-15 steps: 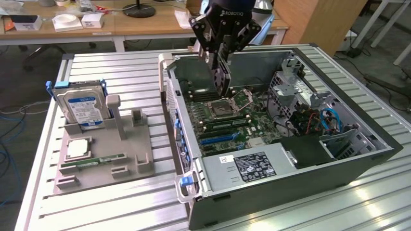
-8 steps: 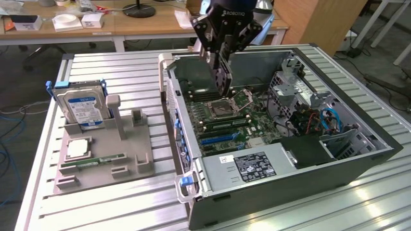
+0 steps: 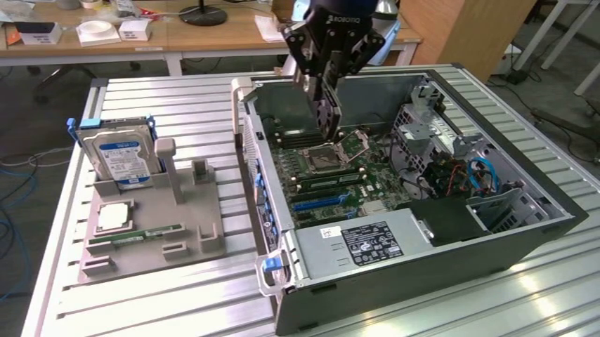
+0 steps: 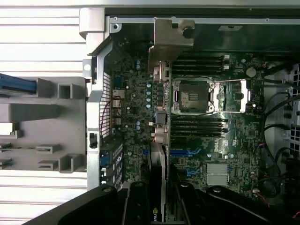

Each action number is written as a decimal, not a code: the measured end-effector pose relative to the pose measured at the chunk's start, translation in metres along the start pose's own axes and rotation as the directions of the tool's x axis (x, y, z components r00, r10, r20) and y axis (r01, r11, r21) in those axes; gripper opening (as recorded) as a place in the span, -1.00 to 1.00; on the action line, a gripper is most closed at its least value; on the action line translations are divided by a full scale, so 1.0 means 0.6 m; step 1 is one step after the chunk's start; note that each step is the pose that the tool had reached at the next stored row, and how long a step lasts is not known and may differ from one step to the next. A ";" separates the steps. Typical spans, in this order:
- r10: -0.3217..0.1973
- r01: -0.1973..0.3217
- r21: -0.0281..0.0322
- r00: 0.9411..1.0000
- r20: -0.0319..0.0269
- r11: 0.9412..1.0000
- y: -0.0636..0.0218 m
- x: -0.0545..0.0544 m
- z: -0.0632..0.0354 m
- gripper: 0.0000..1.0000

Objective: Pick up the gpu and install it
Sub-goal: 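Pick up the gpu and move the gpu toward the slot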

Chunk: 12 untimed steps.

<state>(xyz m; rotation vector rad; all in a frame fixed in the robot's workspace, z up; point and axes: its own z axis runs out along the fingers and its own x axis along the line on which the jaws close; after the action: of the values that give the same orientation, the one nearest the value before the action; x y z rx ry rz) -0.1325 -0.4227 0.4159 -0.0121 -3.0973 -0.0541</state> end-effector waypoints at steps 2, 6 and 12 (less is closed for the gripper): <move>0.000 0.000 0.000 1.000 0.000 1.000 0.000 -0.001 0.000 -0.48; 0.000 0.000 0.000 1.000 0.000 1.000 0.000 -0.004 0.000 -0.48; 0.000 0.000 0.000 1.000 0.000 1.000 0.000 -0.008 0.000 -0.48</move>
<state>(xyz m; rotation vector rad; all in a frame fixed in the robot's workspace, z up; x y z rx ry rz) -0.1278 -0.4228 0.4159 -0.0121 -3.0973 -0.0541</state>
